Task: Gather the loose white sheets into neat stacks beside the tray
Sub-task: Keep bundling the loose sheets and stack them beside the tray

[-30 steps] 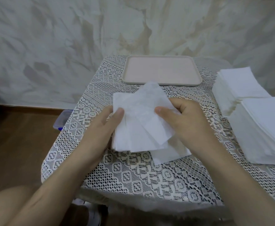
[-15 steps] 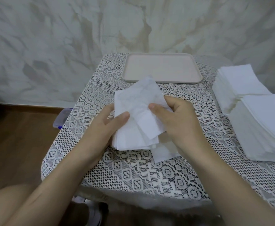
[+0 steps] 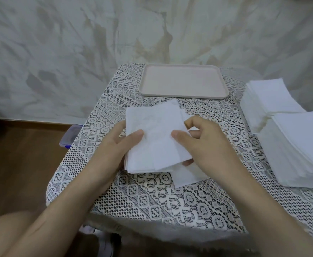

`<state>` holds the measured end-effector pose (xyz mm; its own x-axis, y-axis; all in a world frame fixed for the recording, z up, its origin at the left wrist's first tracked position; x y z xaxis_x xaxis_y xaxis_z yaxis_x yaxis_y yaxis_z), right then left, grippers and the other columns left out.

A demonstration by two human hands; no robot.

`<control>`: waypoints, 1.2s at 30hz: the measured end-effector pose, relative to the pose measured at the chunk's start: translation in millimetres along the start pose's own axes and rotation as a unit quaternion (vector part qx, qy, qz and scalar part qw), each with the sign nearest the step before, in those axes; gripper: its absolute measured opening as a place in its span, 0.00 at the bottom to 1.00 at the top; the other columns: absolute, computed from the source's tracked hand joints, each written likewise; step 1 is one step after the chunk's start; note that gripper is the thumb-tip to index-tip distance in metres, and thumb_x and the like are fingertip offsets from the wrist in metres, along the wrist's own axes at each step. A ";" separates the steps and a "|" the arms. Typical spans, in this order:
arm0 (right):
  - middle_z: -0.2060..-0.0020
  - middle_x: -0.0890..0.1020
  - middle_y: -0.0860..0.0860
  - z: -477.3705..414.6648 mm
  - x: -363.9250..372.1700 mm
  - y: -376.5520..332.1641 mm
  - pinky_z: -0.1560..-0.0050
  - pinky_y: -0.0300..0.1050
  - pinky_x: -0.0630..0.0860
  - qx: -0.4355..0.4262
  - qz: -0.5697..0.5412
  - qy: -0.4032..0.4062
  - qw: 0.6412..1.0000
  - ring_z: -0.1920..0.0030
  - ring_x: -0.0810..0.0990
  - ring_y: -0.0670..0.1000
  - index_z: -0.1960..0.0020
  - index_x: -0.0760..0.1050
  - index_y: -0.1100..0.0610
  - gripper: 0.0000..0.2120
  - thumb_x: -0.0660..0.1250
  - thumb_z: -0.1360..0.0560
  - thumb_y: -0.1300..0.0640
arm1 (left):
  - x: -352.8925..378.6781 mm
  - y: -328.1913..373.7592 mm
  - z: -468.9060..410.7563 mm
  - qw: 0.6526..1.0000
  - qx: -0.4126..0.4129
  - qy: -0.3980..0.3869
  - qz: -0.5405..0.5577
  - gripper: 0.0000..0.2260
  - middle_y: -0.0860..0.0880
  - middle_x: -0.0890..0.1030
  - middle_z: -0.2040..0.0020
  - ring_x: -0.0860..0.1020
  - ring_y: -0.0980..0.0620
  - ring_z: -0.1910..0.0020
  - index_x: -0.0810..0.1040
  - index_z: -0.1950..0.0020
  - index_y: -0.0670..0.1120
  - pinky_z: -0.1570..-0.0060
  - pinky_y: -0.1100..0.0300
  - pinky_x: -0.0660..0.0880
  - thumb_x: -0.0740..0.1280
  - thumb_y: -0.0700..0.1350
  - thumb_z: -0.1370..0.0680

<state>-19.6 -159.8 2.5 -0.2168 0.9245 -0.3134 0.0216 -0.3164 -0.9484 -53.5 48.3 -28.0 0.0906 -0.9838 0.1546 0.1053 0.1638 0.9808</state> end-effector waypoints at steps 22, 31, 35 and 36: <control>0.62 0.84 0.51 -2.0 18.1 18.7 0.60 0.53 0.80 -0.007 0.052 -0.013 0.999 0.63 0.83 0.53 0.56 0.78 0.49 0.10 0.74 0.25 0.43 | -1.8 1.7 1.8 0.999 -0.016 -0.018 -0.021 0.20 0.50 0.88 0.43 0.87 0.49 0.47 0.79 0.34 0.49 0.58 0.59 0.83 0.71 0.45 0.26; 0.60 0.77 0.42 -9.1 -36.1 38.5 0.63 0.41 0.68 0.038 0.254 0.056 0.965 0.60 0.76 0.41 0.48 0.77 0.48 0.10 0.72 0.24 0.45 | -17.5 11.5 -7.3 0.999 -0.019 0.038 -0.008 0.15 0.48 0.89 0.50 0.88 0.51 0.59 0.80 0.36 0.46 0.68 0.61 0.82 0.68 0.44 0.23; 0.61 0.79 0.42 -10.1 -37.8 40.6 0.63 0.41 0.67 0.050 0.249 0.055 0.966 0.61 0.77 0.42 0.52 0.77 0.49 0.09 0.73 0.24 0.45 | -18.1 8.7 -9.8 0.999 -0.019 0.042 -0.019 0.19 0.48 0.88 0.44 0.87 0.47 0.47 0.80 0.34 0.47 0.56 0.58 0.85 0.69 0.46 0.25; 0.61 0.79 0.43 -10.8 -37.9 41.3 0.63 0.41 0.66 0.050 0.245 0.056 0.967 0.61 0.77 0.42 0.53 0.78 0.49 0.09 0.73 0.24 0.46 | -17.7 7.8 -9.6 0.999 -0.018 0.041 -0.021 0.19 0.49 0.88 0.44 0.88 0.48 0.47 0.80 0.35 0.48 0.57 0.58 0.85 0.69 0.46 0.25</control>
<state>0.1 -205.6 -25.3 -0.0978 0.6744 -0.7319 -0.0017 -0.7355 -0.6775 -44.8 67.7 -24.2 0.1663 -0.9808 0.1014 0.1465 0.1263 0.9811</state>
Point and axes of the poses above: each hand's wrist, its own z-axis away from the middle knuckle, its own x-axis out of the palm, y = z × x, the point moved 1 cm from there along -z, towards the middle knuckle
